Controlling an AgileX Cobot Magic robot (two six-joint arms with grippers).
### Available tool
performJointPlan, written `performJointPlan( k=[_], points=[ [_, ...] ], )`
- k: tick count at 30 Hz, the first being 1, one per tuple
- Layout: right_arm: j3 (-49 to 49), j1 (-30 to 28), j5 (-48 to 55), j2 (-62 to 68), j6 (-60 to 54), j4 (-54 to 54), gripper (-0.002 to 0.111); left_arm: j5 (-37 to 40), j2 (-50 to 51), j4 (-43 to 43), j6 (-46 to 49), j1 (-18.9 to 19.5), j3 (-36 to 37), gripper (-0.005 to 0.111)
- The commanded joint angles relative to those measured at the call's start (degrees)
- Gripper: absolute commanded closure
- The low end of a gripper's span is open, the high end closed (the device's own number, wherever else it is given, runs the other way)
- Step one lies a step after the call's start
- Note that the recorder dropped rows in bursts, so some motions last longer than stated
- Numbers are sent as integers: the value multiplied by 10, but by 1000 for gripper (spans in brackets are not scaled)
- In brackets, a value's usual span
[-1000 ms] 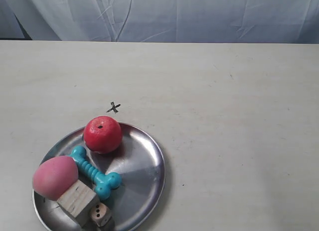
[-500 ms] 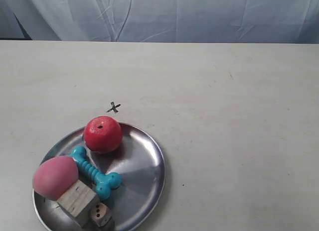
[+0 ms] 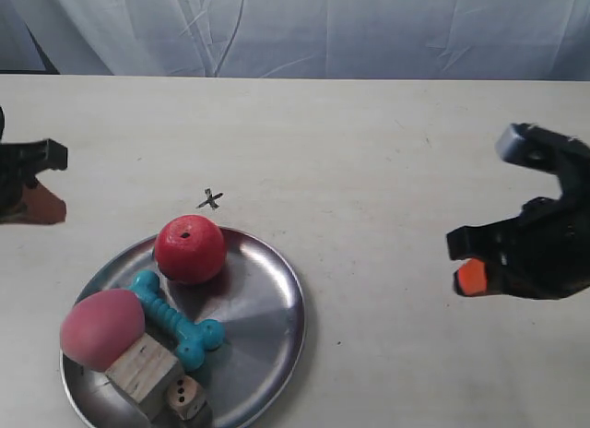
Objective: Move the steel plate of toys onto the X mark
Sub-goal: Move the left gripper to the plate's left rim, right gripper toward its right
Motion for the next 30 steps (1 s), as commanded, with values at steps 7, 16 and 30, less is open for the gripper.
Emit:
performJointPlan(
  k=[7, 16, 30],
  points=[
    [-71, -2, 61, 204, -176, 124, 109, -18, 28, -5, 10, -2, 66, 107],
    [-80, -2, 22, 208, -207, 120, 109, -101, 34, 182, -151, 0, 78, 107],
    [-80, -1, 31, 208, -213, 126, 65, -104, 90, 138, -139, 0, 103, 87]
  ],
)
